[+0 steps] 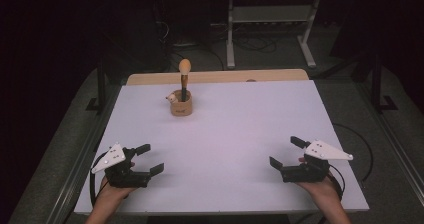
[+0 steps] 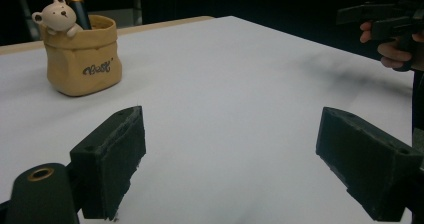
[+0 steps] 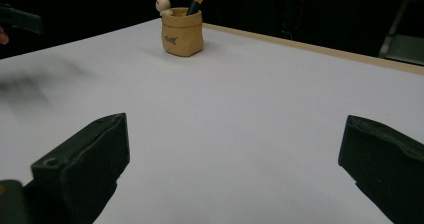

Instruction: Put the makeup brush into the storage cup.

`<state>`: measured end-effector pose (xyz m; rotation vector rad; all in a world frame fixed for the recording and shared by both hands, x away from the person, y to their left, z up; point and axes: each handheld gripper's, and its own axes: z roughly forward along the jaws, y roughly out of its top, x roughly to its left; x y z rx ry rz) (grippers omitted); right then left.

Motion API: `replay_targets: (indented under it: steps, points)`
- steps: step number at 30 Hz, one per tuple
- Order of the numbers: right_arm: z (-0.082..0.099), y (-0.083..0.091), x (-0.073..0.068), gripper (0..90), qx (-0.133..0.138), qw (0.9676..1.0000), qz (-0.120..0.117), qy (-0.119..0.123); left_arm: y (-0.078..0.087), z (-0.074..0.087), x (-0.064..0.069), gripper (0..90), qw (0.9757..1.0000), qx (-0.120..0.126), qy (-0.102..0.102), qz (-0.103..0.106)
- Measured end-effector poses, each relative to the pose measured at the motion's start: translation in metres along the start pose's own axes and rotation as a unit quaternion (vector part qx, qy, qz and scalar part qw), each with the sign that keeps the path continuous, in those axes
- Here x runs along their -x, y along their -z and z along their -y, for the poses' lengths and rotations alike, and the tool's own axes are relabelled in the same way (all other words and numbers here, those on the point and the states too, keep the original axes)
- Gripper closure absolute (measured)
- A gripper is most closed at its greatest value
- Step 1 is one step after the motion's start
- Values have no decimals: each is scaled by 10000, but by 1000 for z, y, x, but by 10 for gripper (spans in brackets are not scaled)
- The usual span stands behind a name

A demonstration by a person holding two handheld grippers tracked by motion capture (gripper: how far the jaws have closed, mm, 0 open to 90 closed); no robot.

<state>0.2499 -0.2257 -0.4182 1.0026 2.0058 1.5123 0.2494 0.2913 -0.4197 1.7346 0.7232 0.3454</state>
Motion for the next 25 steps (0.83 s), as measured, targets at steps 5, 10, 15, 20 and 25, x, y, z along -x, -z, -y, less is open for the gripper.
replay_targets:
  steps: [5,10,15,20,25]
  points:
    - [1,1,0,0,-22,10000,22,-6,3,3,1,120,10000,-44,-9,-15]
    - [2,0,0,0,-44,10000,14,3,1,3,3,120,9999,-100,-71,15]
    - [3,1,1,0,-48,10000,25,15,-1,4,3,120,9998,-145,-100,68]
    - [3,2,1,0,-45,10000,42,20,-4,4,3,118,9996,-220,-100,124]
    - [4,4,2,0,-57,10000,57,-22,-9,5,3,102,9986,-453,-116,235]
